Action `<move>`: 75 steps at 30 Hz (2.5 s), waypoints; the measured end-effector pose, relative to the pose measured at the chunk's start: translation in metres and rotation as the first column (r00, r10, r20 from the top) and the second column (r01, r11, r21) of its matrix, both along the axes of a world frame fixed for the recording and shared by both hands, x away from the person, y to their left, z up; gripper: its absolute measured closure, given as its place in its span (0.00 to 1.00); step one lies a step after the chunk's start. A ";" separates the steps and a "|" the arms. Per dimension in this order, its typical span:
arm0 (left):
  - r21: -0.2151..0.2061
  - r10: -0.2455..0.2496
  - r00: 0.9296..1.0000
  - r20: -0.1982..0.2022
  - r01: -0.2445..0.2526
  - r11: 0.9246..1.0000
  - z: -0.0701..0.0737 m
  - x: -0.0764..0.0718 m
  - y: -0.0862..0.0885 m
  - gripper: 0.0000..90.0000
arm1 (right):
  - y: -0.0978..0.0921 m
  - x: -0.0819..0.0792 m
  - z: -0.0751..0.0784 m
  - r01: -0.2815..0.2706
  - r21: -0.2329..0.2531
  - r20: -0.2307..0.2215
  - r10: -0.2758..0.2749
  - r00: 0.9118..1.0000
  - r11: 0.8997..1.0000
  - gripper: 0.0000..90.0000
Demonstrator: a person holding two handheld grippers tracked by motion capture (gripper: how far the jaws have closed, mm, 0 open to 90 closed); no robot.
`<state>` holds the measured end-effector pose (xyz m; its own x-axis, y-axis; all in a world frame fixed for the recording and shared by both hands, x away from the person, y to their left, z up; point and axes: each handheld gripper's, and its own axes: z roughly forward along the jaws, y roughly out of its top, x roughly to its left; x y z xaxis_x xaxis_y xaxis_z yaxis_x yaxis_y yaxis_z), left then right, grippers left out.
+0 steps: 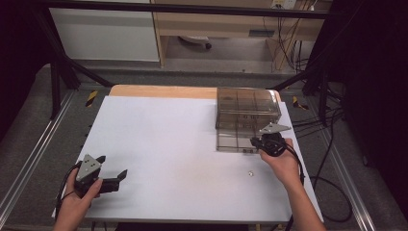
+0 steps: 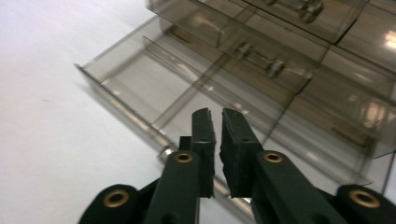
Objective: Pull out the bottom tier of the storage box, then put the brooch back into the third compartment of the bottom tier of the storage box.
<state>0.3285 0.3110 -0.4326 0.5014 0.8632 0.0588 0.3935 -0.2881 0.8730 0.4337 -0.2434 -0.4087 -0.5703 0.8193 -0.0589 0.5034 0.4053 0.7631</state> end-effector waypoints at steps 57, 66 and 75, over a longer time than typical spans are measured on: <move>-0.055 0.067 0.998 0.023 -0.065 0.996 0.007 -0.004 0.016 0.05 | 0.007 -0.086 -0.017 0.140 0.021 -0.041 -0.139 0.989 0.990 0.10; -0.039 0.055 0.998 0.013 -0.054 0.998 0.005 -0.004 0.013 0.05 | 0.010 -0.082 -0.023 0.131 -0.004 -0.072 -0.131 0.989 0.991 0.11; -0.035 0.048 0.999 0.014 -0.047 0.998 0.005 -0.005 0.011 0.05 | 0.009 -0.082 -0.025 0.136 -0.013 -0.078 -0.137 0.988 0.991 0.11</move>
